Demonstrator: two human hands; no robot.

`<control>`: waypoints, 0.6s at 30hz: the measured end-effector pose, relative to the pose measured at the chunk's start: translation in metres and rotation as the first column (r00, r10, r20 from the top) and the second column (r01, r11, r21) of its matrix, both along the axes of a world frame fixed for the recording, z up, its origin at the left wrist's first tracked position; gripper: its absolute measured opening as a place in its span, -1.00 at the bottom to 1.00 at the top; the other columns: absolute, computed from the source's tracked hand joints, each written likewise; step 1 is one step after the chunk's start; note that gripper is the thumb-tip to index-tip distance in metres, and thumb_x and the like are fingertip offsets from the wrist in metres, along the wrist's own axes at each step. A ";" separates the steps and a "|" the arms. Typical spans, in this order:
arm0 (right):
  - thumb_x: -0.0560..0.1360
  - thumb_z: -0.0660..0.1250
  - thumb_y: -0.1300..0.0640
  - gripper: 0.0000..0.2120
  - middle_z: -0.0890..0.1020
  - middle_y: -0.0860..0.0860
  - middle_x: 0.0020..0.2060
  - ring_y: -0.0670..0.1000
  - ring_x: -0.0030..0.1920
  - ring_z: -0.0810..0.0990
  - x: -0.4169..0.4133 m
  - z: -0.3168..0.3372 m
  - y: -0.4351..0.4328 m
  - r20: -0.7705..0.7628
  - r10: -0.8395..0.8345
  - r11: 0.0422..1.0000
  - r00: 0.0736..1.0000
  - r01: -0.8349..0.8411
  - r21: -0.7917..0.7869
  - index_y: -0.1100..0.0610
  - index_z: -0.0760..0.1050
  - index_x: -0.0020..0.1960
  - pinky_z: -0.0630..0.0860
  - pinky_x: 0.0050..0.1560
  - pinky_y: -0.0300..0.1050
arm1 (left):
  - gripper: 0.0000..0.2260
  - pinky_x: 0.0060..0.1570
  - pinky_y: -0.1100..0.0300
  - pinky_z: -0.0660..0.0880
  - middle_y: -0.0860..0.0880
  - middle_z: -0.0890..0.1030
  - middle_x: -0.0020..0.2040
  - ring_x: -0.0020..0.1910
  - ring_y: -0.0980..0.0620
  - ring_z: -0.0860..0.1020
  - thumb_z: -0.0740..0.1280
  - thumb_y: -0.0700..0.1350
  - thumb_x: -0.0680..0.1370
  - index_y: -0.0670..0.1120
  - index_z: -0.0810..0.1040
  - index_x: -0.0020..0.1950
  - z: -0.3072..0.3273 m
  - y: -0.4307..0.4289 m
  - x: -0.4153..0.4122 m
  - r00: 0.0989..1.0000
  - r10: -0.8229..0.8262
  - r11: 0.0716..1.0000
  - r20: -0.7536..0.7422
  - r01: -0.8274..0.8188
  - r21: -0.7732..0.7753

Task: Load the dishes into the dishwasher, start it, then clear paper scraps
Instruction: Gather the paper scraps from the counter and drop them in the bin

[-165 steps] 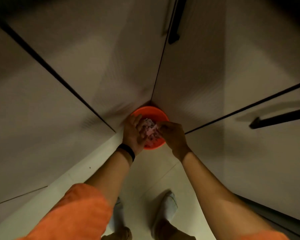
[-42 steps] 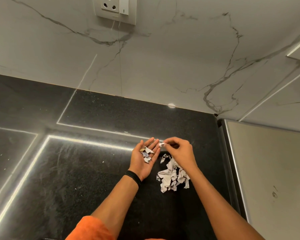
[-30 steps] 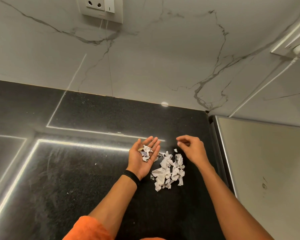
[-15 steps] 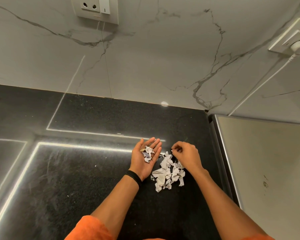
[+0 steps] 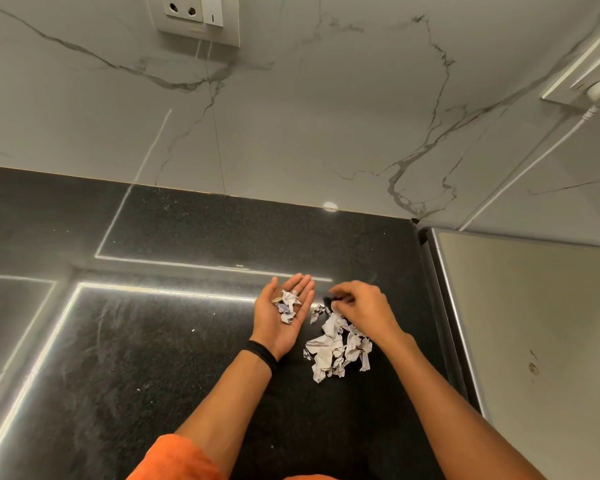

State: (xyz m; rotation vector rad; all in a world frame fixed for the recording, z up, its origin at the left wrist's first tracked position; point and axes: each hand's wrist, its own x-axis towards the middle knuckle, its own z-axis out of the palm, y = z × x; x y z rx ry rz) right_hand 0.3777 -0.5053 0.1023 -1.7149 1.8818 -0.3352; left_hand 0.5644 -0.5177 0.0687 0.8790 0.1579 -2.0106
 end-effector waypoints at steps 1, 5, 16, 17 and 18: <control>0.54 0.46 0.07 -0.69 0.63 -0.10 0.10 -0.17 0.05 0.58 0.002 -0.003 0.002 -0.068 0.064 0.998 0.996 -0.062 0.021 -0.04 0.61 0.29 0.57 0.19 -0.16 | -0.54 0.38 -0.02 0.46 -0.26 0.62 0.30 0.33 -0.18 0.57 0.18 0.05 0.69 -0.28 0.50 0.40 -0.001 -0.001 0.003 1.000 0.011 1.000 0.005 -0.011 -0.001; 0.56 0.43 0.03 -0.68 0.57 -0.06 0.10 -0.06 0.13 0.56 0.011 -0.013 0.005 -0.213 0.194 0.979 0.958 -0.202 -0.018 -0.04 0.60 0.31 0.51 0.18 -0.12 | -0.54 0.39 -0.03 0.45 -0.25 0.62 0.29 0.33 -0.19 0.57 0.19 0.06 0.69 -0.27 0.51 0.40 -0.004 -0.003 0.011 0.999 0.043 0.999 0.008 -0.043 -0.011; 0.46 0.54 0.16 -0.87 0.72 -0.14 -0.13 -0.18 -0.07 0.68 -0.008 0.011 0.002 0.325 -0.201 0.975 0.924 0.220 -0.023 -0.04 0.72 -0.04 0.60 0.06 -0.19 | -0.56 0.36 -0.01 0.47 -0.24 0.63 0.29 0.29 -0.16 0.61 0.20 0.06 0.69 -0.26 0.53 0.38 -0.002 0.004 0.006 0.999 -0.017 0.999 0.042 0.019 -0.040; 0.46 0.55 0.17 -0.87 0.73 -0.11 -0.12 -0.15 -0.05 0.69 -0.008 0.016 0.002 0.407 -0.215 0.970 0.888 0.242 -0.016 -0.02 0.72 -0.03 0.62 0.07 -0.14 | -0.56 0.36 -0.01 0.48 -0.25 0.62 0.29 0.30 -0.16 0.60 0.20 0.05 0.69 -0.26 0.53 0.37 -0.001 0.005 0.003 0.999 -0.033 0.999 0.040 0.035 -0.041; 0.46 0.55 0.18 -0.86 0.73 -0.09 -0.11 -0.11 -0.04 0.70 -0.006 0.020 0.002 0.466 -0.211 0.970 0.859 0.244 -0.009 -0.01 0.72 -0.02 0.63 0.08 -0.10 | -0.57 0.34 -0.01 0.49 -0.25 0.62 0.30 0.30 -0.17 0.60 0.20 0.05 0.70 -0.26 0.54 0.36 0.001 0.006 0.000 0.998 -0.053 0.998 0.035 0.055 -0.043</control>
